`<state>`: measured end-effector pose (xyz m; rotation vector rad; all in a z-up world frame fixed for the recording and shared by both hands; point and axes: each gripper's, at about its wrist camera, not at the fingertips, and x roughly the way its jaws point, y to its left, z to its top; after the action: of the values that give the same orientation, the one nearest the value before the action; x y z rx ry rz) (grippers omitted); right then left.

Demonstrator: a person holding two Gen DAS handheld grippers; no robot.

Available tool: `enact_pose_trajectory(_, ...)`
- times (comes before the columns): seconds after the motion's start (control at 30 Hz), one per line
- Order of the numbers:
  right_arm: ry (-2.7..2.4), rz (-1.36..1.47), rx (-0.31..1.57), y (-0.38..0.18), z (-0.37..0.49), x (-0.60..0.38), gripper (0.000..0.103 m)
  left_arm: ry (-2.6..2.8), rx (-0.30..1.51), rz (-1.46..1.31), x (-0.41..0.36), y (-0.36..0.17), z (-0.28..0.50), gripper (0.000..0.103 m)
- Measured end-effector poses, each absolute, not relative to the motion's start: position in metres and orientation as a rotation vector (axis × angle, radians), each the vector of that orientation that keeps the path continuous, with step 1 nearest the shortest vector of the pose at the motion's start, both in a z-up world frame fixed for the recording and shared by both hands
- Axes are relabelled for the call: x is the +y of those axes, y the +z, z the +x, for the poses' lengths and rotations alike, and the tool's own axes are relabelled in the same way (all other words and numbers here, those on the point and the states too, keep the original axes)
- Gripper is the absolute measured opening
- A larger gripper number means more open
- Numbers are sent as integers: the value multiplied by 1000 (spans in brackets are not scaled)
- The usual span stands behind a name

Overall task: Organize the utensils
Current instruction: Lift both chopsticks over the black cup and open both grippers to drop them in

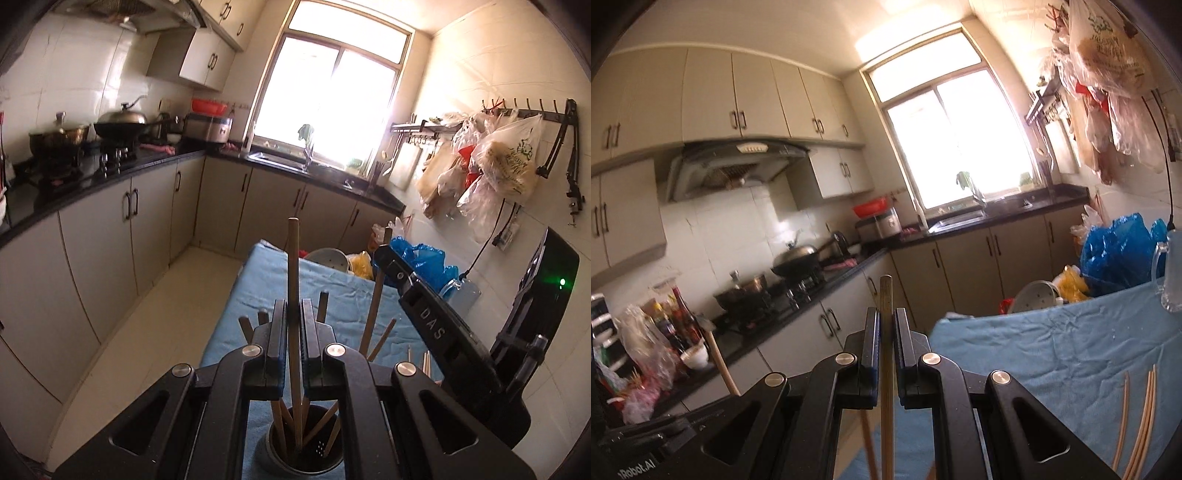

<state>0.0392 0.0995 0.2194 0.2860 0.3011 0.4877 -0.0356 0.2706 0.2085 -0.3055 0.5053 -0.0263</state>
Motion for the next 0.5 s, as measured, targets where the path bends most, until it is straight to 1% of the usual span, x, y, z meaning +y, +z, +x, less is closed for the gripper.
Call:
enact_pose_trajectory(0.27, 482, 247, 379, 196, 36, 87, 9, -20, 541, -293, 261, 194, -35, 6)
enact_pose_trajectory(0.3, 485, 243, 387, 194, 35, 86, 11, -14, 542, -290, 260, 194, -36, 6)
enact_pose_trajectory(0.37, 490, 245, 387, 194, 33, 82, 21, 7, 539, -275, 257, 194, -42, 6)
enact_pose_trajectory(0.4, 491, 248, 384, 195, 32, 80, 32, 14, 537, -266, 256, 195, -44, 6)
enact_pose_trajectory(0.43, 488, 252, 377, 196, 29, 75, 40, 21, 535, -258, 255, 196, -47, 7)
enact_pose_trajectory(0.47, 486, 253, 373, 198, 27, 73, 41, 31, 532, -251, 254, 197, -50, 8)
enact_pose_trajectory(0.5, 486, 254, 371, 200, 25, 70, 42, 47, 530, -244, 252, 199, -55, 12)
